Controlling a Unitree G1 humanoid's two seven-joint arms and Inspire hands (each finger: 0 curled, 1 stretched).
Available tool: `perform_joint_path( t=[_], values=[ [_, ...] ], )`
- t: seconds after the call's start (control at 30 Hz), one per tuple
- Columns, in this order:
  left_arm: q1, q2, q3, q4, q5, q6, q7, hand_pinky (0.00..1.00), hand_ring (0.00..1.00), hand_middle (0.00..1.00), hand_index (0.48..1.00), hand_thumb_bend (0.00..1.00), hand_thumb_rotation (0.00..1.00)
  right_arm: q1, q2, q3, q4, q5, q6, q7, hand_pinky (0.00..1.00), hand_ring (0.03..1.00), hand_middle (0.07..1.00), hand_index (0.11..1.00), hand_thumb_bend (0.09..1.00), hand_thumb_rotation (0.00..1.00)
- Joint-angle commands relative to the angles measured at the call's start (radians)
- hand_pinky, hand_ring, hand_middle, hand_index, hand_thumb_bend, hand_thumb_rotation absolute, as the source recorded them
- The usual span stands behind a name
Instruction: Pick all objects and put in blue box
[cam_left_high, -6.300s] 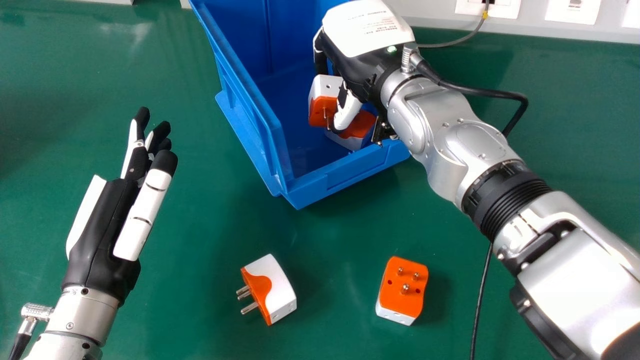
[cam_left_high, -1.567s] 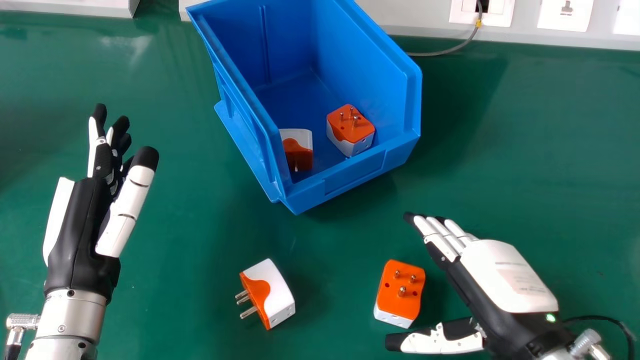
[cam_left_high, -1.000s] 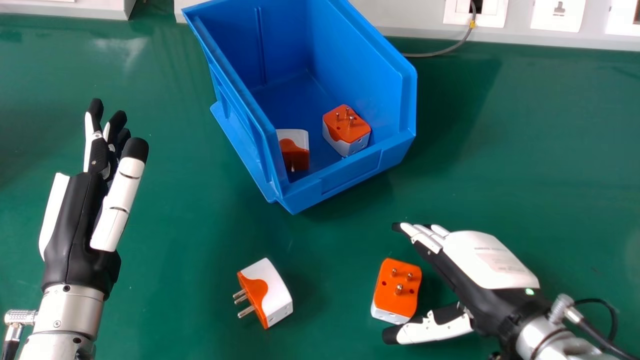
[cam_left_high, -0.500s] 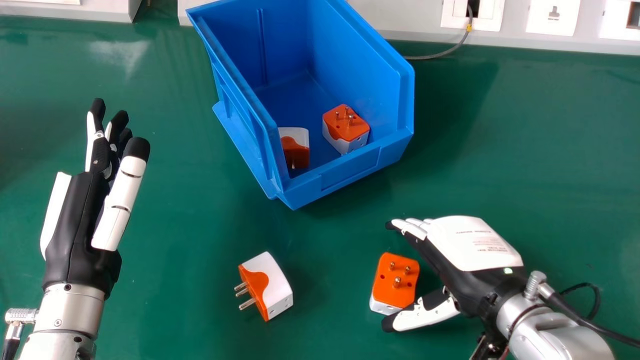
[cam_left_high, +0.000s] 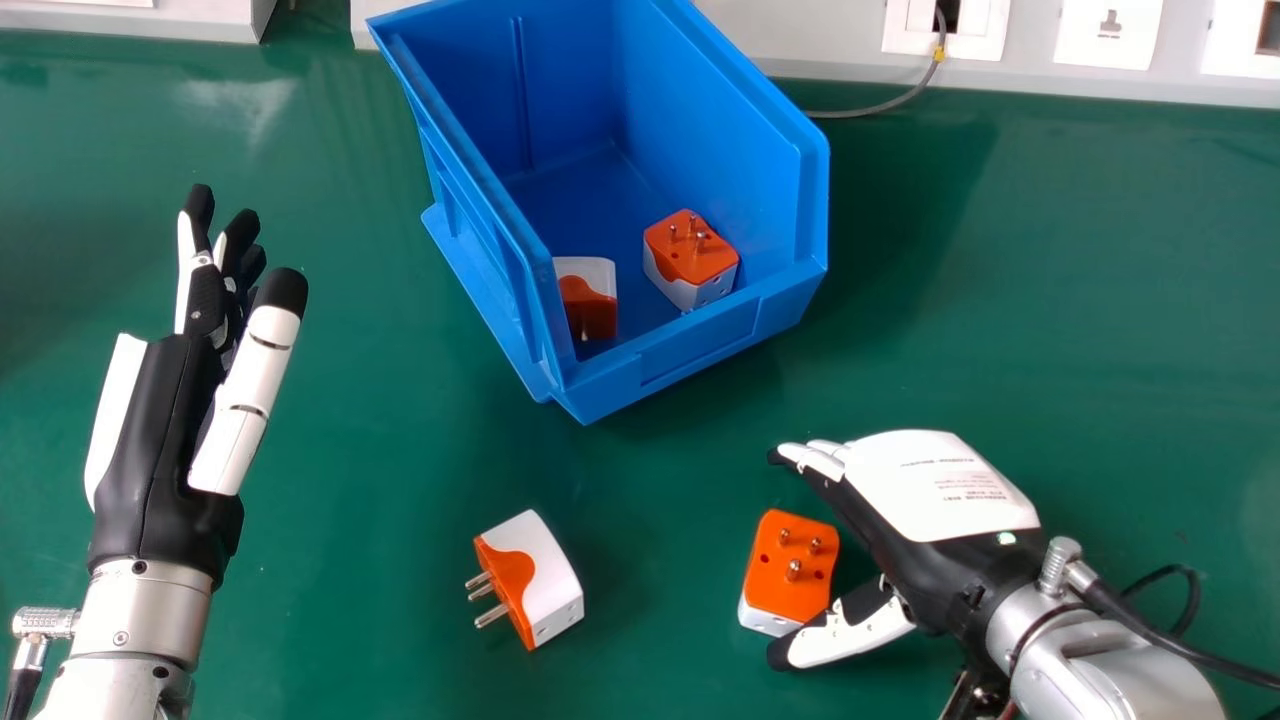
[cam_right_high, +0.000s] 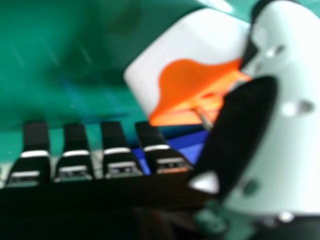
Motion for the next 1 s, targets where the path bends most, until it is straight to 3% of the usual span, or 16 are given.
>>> perform_joint_path(
  t=[0.0,0.37,0.5,0.77,0.97],
  values=[
    [-0.013,0.005,0.007,-0.013,-0.008,-0.016,-0.002,1.0,1.0,1.0,1.0,0.55,0.86,0.035,-0.008,0.028,-0.01,-0.009,0.018,0.064,0.83,0.878,0.889,0.876,0.601,0.37],
    [-0.025,0.004,0.005,-0.005,0.002,-0.019,0.005,1.0,1.0,1.0,1.0,0.55,0.86,0.056,-0.015,0.052,-0.121,-0.045,0.058,0.167,0.83,0.861,0.873,0.85,0.578,0.31],
    [-0.028,0.003,0.004,-0.008,0.001,-0.008,0.006,1.0,1.0,1.0,1.0,0.55,0.86,0.061,-0.007,0.051,-0.152,-0.047,0.078,0.206,0.82,0.858,0.871,0.847,0.575,0.3],
    [-0.039,-0.003,0.001,0.005,-0.014,-0.013,-0.003,1.0,1.0,1.0,1.0,0.54,0.86,0.074,-0.009,0.061,-0.155,-0.063,0.075,0.203,0.82,0.847,0.867,0.838,0.571,0.28],
    [-0.044,-0.008,0.0,0.018,-0.012,-0.023,-0.002,1.0,1.0,1.0,1.0,0.55,0.85,0.085,0.002,0.074,-0.173,-0.083,0.078,0.208,0.81,0.839,0.861,0.831,0.571,0.28]
  ],
)
